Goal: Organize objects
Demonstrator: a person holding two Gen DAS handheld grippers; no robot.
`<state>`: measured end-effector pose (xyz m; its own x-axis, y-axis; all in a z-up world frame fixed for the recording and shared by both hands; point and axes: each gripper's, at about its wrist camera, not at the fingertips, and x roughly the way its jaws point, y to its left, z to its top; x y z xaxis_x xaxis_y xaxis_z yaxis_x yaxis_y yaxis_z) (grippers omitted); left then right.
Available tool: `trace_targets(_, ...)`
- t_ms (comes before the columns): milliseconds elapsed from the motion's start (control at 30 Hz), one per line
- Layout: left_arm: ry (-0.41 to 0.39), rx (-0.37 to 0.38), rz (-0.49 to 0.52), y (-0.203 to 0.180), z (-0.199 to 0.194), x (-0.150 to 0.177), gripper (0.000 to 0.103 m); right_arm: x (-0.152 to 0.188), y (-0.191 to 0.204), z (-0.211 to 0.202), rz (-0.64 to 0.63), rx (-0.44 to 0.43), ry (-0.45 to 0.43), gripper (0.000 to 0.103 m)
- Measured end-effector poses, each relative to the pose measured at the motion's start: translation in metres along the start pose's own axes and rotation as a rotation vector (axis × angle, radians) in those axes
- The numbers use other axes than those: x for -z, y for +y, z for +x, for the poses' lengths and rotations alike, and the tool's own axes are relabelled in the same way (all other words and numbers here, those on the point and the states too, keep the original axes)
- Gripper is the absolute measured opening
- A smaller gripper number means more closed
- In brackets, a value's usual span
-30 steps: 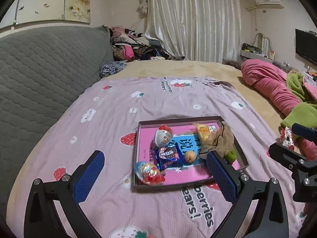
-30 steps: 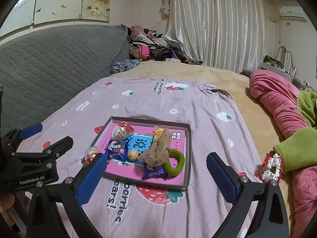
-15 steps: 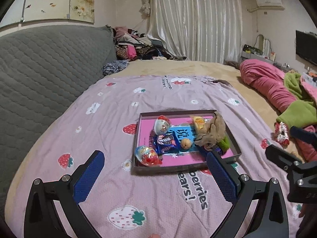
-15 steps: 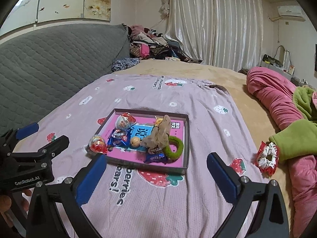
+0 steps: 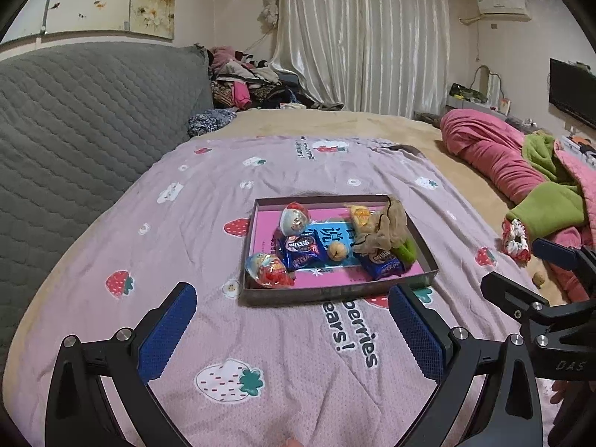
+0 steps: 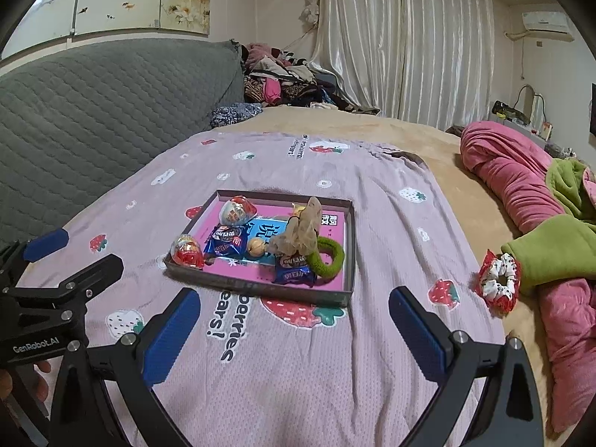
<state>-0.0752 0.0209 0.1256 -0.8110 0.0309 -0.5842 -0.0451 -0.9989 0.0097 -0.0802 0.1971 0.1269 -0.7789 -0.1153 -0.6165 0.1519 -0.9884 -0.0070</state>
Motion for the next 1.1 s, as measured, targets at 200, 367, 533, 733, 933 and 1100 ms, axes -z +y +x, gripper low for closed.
trace_targets(200,-0.013,0.004,-0.007,-0.001,-0.007,0.005,0.103,0.005,0.001,-0.004,0.006,-0.005,0.000,0.102)
trace_targets(367,-0.016,0.005,-0.015,0.001,-0.011,0.011,0.103,0.008,0.003,-0.006,0.003,-0.004,0.000,0.102)
trace_targets(533,-0.009,0.022,-0.008,0.000,-0.011,0.018,0.103,0.013,0.003,-0.010,0.006,0.001,-0.006,0.102)
trace_targets(733,-0.002,0.037,-0.016,-0.001,-0.009,0.028,0.103,0.021,0.001,-0.012,0.018,0.003,-0.008,0.102)
trace_targets(933,0.000,0.047,-0.025,-0.001,-0.008,0.036,0.103,0.030,0.001,-0.011,0.021,0.003,-0.006,0.103)
trace_targets(1100,-0.009,0.033,-0.008,-0.004,-0.008,0.042,0.103,0.037,-0.001,-0.010,0.023,0.018,-0.006,0.103)
